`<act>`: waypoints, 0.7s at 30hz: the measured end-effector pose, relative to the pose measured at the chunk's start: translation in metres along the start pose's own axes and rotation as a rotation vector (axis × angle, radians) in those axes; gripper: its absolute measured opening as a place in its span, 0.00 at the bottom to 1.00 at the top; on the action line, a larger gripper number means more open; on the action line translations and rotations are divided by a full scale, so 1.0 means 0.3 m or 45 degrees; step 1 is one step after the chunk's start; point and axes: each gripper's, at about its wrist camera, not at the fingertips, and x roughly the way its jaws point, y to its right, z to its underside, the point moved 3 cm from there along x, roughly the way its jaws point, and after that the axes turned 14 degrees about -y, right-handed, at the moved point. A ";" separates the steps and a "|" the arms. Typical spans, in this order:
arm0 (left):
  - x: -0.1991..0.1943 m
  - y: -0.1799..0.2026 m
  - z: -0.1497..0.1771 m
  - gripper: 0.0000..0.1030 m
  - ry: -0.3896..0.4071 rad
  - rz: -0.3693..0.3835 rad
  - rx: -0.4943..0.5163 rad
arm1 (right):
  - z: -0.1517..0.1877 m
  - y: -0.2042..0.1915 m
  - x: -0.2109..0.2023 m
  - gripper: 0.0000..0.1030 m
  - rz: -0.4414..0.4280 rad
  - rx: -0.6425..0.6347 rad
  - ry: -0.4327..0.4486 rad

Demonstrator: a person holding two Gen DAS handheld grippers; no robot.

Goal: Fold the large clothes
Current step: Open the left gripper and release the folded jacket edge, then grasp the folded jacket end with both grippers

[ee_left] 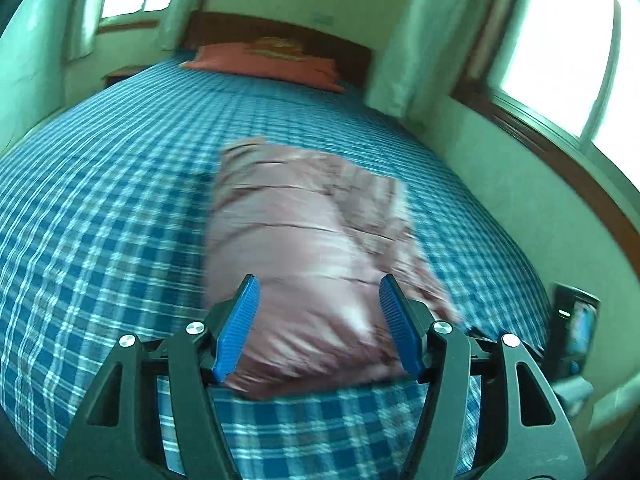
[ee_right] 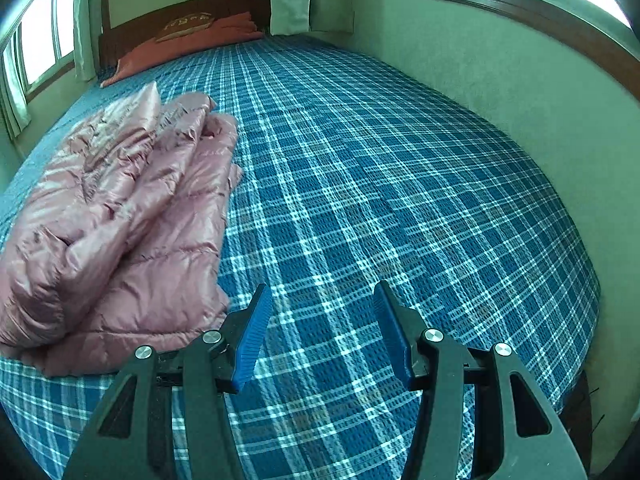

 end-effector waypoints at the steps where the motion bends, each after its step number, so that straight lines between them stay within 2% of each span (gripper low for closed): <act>1: 0.012 -0.060 -0.019 0.60 -0.007 0.009 -0.070 | -0.015 -0.011 -0.007 0.57 -0.019 0.001 0.009; 5: 0.099 -0.281 -0.074 0.60 -0.064 0.062 -0.337 | -0.094 -0.065 -0.027 0.59 -0.126 0.006 0.034; 7: 0.159 -0.358 -0.090 0.60 -0.108 0.137 -0.454 | -0.132 -0.093 -0.033 0.59 -0.215 0.018 0.041; 10: 0.244 -0.424 -0.103 0.60 -0.153 0.271 -0.591 | -0.198 -0.128 -0.012 0.62 -0.408 0.056 0.032; 12: 0.289 -0.431 -0.109 0.60 -0.173 0.351 -0.631 | -0.235 -0.156 0.026 0.69 -0.543 0.094 -0.004; 15: 0.358 -0.422 -0.113 0.65 -0.216 0.446 -0.649 | -0.277 -0.203 0.106 0.69 -0.688 0.117 -0.109; 18: 0.405 -0.412 -0.109 0.66 -0.238 0.471 -0.639 | -0.299 -0.250 0.174 0.69 -0.783 0.107 -0.202; 20: 0.418 -0.410 -0.110 0.67 -0.238 0.480 -0.637 | -0.300 -0.275 0.194 0.68 -0.816 0.096 -0.215; 21: 0.419 -0.405 -0.112 0.66 -0.233 0.480 -0.635 | -0.298 -0.289 0.201 0.48 -0.818 0.077 -0.218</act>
